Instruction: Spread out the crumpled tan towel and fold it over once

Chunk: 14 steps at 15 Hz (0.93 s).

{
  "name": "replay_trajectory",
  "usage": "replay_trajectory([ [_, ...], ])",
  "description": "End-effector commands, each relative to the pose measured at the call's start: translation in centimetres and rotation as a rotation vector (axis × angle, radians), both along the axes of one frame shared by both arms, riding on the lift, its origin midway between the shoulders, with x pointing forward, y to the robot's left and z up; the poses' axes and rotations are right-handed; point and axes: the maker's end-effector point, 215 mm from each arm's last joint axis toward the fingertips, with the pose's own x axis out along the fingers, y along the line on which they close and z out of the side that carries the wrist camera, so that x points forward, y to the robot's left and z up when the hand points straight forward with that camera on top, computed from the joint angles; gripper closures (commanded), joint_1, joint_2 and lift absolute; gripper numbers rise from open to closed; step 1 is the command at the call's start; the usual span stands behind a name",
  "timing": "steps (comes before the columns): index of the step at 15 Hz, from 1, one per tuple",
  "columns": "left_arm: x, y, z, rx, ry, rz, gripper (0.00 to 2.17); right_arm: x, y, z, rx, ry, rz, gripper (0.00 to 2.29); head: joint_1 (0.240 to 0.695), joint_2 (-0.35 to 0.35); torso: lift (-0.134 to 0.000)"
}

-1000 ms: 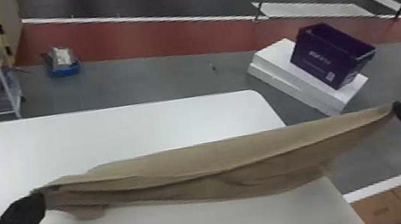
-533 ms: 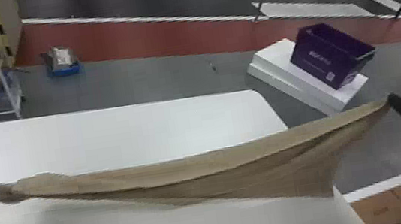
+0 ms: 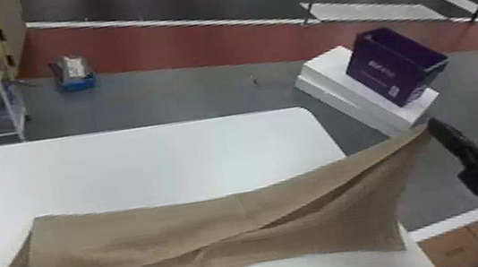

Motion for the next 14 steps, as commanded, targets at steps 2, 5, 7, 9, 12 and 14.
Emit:
replay_trajectory([
  [2,0.4,2.2,0.0,0.082,-0.016,0.053,0.07,-0.1,-0.1,-0.3,-0.010,-0.003,-0.002,1.77,0.695,-0.350,-0.124],
  [5,-0.1,1.8,-0.3,0.076,-0.011,0.016,0.11,-0.5,-0.4,-0.2,-0.024,-0.005,-0.009,1.77,0.695,-0.350,-0.124],
  [7,-1.5,-0.6,-0.7,-0.018,0.016,-0.081,0.24,-0.5,-0.3,0.0,-0.037,-0.014,-0.010,1.77,0.695,-0.350,-0.124],
  [9,-2.0,-3.0,-0.7,-0.067,0.025,-0.139,0.27,0.0,0.2,-0.5,-0.043,-0.007,0.000,1.77,0.695,-0.350,-0.124],
  [12,-2.6,-6.9,0.3,-0.130,0.014,-0.229,0.42,0.8,1.2,-0.9,-0.070,-0.002,0.015,1.77,0.695,-0.350,-0.124],
  [14,-2.8,-9.4,-0.1,-0.105,0.019,-0.269,0.42,0.9,1.3,-1.1,-0.072,-0.002,0.017,1.77,0.695,-0.350,-0.124],
])
